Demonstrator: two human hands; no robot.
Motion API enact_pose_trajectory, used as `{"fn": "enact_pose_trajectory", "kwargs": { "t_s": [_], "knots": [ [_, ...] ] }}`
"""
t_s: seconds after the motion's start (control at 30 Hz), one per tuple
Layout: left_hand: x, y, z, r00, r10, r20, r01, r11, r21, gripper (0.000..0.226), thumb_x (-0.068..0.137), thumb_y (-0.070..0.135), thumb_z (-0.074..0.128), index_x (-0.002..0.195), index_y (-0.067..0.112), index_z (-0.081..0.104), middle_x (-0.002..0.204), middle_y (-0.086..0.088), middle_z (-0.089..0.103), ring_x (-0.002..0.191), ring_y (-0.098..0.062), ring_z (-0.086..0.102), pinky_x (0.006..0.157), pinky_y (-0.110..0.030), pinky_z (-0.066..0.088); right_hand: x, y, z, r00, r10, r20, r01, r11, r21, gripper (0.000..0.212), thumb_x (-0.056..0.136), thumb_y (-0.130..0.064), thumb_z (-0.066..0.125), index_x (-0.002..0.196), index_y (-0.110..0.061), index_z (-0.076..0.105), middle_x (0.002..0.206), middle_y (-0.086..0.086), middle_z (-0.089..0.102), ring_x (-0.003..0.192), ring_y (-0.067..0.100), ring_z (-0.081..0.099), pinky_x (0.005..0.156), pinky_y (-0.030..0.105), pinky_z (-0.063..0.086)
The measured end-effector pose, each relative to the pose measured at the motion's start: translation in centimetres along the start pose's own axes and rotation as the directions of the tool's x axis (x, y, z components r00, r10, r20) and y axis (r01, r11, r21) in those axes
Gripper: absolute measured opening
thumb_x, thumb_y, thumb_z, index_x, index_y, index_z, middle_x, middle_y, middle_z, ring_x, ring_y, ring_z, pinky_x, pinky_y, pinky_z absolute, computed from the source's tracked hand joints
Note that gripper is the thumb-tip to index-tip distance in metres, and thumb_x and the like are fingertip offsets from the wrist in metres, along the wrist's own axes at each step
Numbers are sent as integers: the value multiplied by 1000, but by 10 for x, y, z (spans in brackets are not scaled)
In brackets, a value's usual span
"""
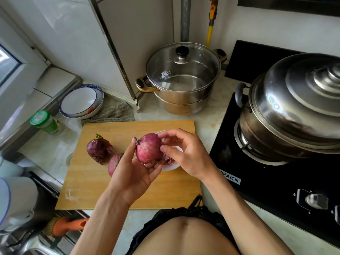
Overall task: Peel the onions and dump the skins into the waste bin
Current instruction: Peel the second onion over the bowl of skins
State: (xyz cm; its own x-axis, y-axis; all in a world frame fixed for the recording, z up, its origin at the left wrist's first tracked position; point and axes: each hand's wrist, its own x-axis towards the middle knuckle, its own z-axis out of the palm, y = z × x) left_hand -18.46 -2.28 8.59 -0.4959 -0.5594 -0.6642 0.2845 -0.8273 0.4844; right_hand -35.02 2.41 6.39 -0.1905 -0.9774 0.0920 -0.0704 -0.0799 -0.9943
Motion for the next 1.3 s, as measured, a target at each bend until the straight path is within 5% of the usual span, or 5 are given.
{"fn": "enact_pose_trajectory", "kwargs": {
  "t_s": [0.3, 0.57, 0.83, 1.13, 1.3],
  "knots": [
    [-1, 0, 3, 1000, -8, -10, 8, 1000, 28, 60, 86, 59, 60, 100, 4, 82, 100, -15, 74, 78, -21, 73, 69, -29, 63, -2, 0, -3, 999, -49, 6, 48, 998, 49, 23, 85, -17, 73, 108, -20, 69, 115, 2, 62, 105, 21, 64, 92, 45, 55],
    [0, -1, 5, 1000, -7, -19, 7, 1000, 30, 61, 85, 59, 61, 101, 4, 82, 107, -17, 73, 80, -21, 73, 72, -29, 63, -3, -1, -4, 996, -89, 5, 89, 995, 42, 19, 86, -8, 70, 100, -21, 68, 98, -1, 64, 94, 14, 64, 85, 40, 56],
    [-2, -3, 7, 999, -7, -32, 7, 1000, 4, 60, 85, 57, 62, 94, 1, 82, 105, -19, 74, 88, -24, 71, 77, -30, 62, -5, -2, -9, 996, -28, -81, 44, 977, 208, 24, 83, 7, 73, 90, -16, 68, 82, -11, 71, 82, 6, 66, 77, 19, 52],
    [-1, -5, 8, 1000, -18, -2, 18, 1000, -22, 61, 86, 58, 61, 97, 1, 82, 109, -19, 73, 84, -22, 73, 77, -29, 62, -4, -2, -10, 998, -63, -17, 64, 989, 136, 16, 80, -11, 77, 95, -14, 71, 99, -1, 65, 95, 19, 66, 87, 41, 56],
    [-1, -6, 7, 1000, -16, 7, 16, 1000, -18, 61, 86, 58, 60, 97, 2, 82, 108, -18, 74, 79, -21, 74, 76, -29, 62, -3, -1, -9, 996, -87, 0, 87, 994, 66, 12, 81, -14, 78, 88, -17, 69, 90, -6, 64, 90, 15, 64, 86, 38, 55]
  ]
}}
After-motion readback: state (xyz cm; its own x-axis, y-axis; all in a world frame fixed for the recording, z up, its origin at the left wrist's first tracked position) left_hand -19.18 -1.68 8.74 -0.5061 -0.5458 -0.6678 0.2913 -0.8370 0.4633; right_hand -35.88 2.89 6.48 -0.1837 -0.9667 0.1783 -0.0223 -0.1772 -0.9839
